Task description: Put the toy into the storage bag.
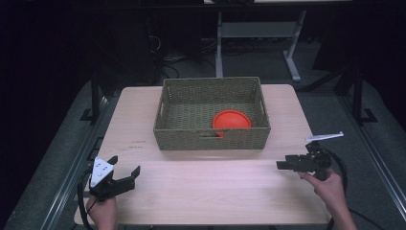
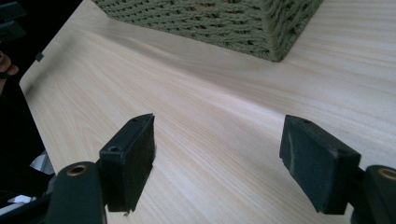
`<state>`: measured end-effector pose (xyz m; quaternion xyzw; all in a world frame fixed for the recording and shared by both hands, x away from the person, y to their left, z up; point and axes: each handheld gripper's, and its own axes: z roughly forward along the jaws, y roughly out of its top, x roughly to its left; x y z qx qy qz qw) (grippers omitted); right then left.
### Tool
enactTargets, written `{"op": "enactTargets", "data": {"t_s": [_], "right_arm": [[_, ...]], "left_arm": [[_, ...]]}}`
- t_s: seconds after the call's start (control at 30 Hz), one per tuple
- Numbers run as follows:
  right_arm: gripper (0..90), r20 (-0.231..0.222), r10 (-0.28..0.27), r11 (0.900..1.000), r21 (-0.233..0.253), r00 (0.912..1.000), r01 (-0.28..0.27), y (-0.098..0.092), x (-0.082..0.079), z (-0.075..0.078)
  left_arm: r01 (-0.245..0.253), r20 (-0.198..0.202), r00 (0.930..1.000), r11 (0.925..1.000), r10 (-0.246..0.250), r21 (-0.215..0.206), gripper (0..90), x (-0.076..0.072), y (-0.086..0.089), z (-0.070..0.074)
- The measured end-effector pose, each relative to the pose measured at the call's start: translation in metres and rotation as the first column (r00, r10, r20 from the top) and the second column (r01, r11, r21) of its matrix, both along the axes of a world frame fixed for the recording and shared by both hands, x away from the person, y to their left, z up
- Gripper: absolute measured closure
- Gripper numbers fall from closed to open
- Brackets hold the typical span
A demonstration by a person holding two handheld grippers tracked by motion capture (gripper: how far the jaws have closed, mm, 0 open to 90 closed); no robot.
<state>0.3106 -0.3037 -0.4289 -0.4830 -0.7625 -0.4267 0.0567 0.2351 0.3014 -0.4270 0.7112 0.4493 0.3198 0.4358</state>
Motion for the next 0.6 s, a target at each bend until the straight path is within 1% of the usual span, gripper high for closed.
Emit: {"op": "enactTargets", "data": {"t_s": [0.17, 0.23, 0.37, 0.43, 0.5, 0.57, 0.6], "right_arm": [[25.9, -0.001, -0.009, 1.0, -0.004, 1.0, 0.009, -0.003, -0.007, -0.008], [25.7, -0.012, -0.009, 1.0, -0.003, 0.9999, 0.009, -0.004, -0.009, -0.011], [25.5, -0.001, -0.01, 1.0, -0.015, 1.0, 0.009, -0.004, -0.016, -0.016], [25.5, 0.021, -0.014, 1.0, -0.005, 0.9997, 0.014, -0.004, -0.021, -0.016], [25.4, 0.034, -0.017, 1.0, 0.02, 0.9993, 0.017, -0.003, -0.028, -0.018], [25.0, 0.061, -0.024, 0.999, 0.04, 0.9979, 0.021, -0.002, -0.036, -0.022], [25.1, 0.066, -0.021, 0.999, 0.041, 0.9976, 0.019, -0.002, -0.04, -0.025]], "left_arm": [[0.002, 0.0, 1.0, 1.0, -0.002, 0.004, 12.7, 0.0, 0.0, 0.0], [0.002, -0.001, 1.0, 1.0, -0.002, 0.006, 12.7, 0.0, -0.001, 0.0], [0.003, -0.001, 1.0, 1.0, -0.003, 0.007, 12.7, 0.0, -0.001, 0.0], [0.006, 0.003, 1.0, 1.0, -0.006, 0.003, 12.7, 0.0, -0.001, 0.0], [0.009, 0.007, 0.9999, 1.0, -0.009, 0.001, 12.7, 0.001, -0.001, 0.002], [0.016, 0.01, 0.9998, 0.9999, -0.016, -0.005, 12.7, 0.002, -0.002, 0.001], [0.016, 0.01, 0.9998, 0.9999, -0.016, -0.005, 12.7, 0.002, -0.002, 0.001]]}}
